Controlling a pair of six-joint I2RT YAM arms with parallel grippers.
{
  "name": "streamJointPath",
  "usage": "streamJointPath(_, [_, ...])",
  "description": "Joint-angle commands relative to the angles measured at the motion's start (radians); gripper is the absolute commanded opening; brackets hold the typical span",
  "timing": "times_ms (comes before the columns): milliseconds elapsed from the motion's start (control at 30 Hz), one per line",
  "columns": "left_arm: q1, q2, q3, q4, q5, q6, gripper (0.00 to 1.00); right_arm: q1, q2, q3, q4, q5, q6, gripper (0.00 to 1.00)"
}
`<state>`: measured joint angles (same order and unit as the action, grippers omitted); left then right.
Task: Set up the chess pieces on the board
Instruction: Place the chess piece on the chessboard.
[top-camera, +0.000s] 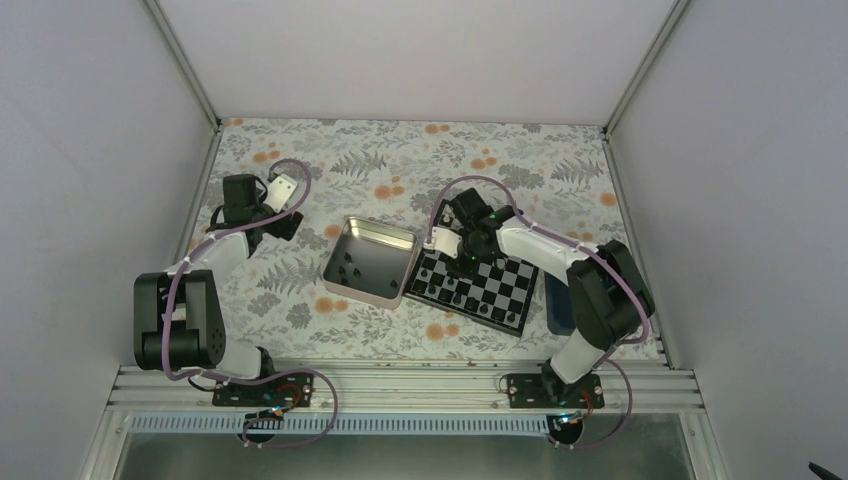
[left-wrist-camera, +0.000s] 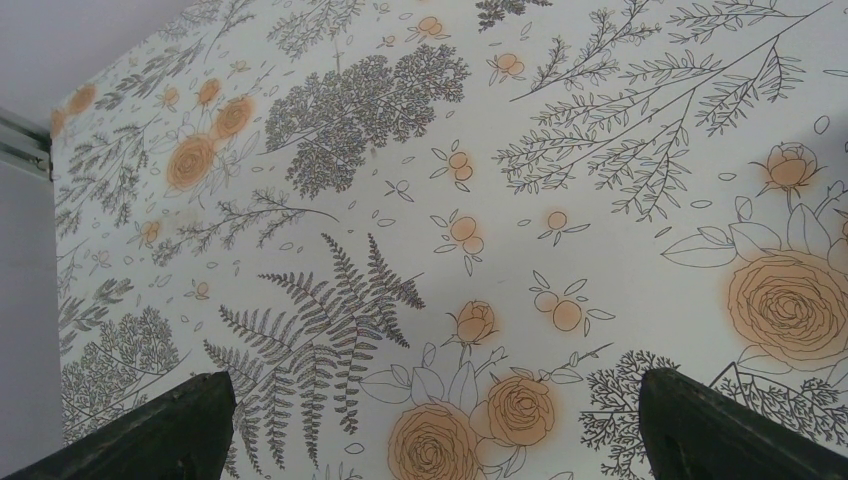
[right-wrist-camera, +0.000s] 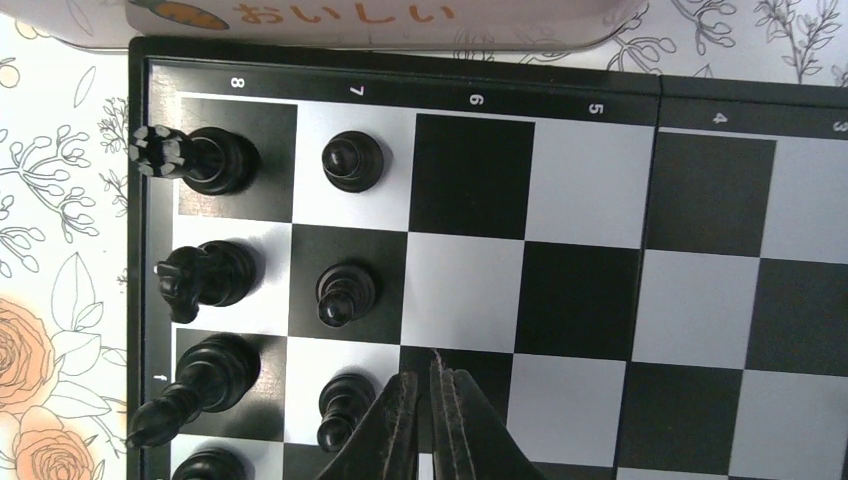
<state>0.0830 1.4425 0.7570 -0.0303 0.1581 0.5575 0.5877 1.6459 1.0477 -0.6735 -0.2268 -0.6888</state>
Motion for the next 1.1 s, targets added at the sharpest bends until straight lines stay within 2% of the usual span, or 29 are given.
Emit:
streamJointPath(0, [0.003, -0.005, 0.005, 0.032, 0.017, 0.002, 1.00, -0.001, 0.011, -0.015, 0.005, -0.021, -0.017, 0.07])
streamJointPath(433, [0.003, -0.010, 0.002, 0.035, 0.019, 0.004, 1.00, -0.002, 0.011, -0.035, -0.009, -0.030, -0.023, 0.10])
streamJointPath(567, [0.003, -0.014, 0.000, 0.037, 0.020, 0.004, 1.00, 0.000, 0.011, -0.036, -0.025, -0.040, -0.034, 0.21])
streamJointPath(767, [0.003, -0.015, 0.001, 0.038, 0.020, 0.004, 1.00, 0.000, 0.007, -0.046, -0.021, -0.030, -0.034, 0.30])
streamJointPath(833, [0.003, -0.015, -0.001, 0.037, 0.020, 0.005, 1.00, 0.000, 0.005, -0.045, -0.016, -0.025, -0.031, 0.29])
streamJointPath(967, [0.002, -0.016, -0.001, 0.038, 0.022, 0.005, 1.00, 0.000, -0.009, -0.042, 0.023, 0.005, -0.016, 0.20])
streamJointPath(1067, [0.003, -0.016, -0.002, 0.039, 0.021, 0.005, 1.00, 0.000, -0.011, -0.035, 0.051, 0.044, -0.007, 0.18])
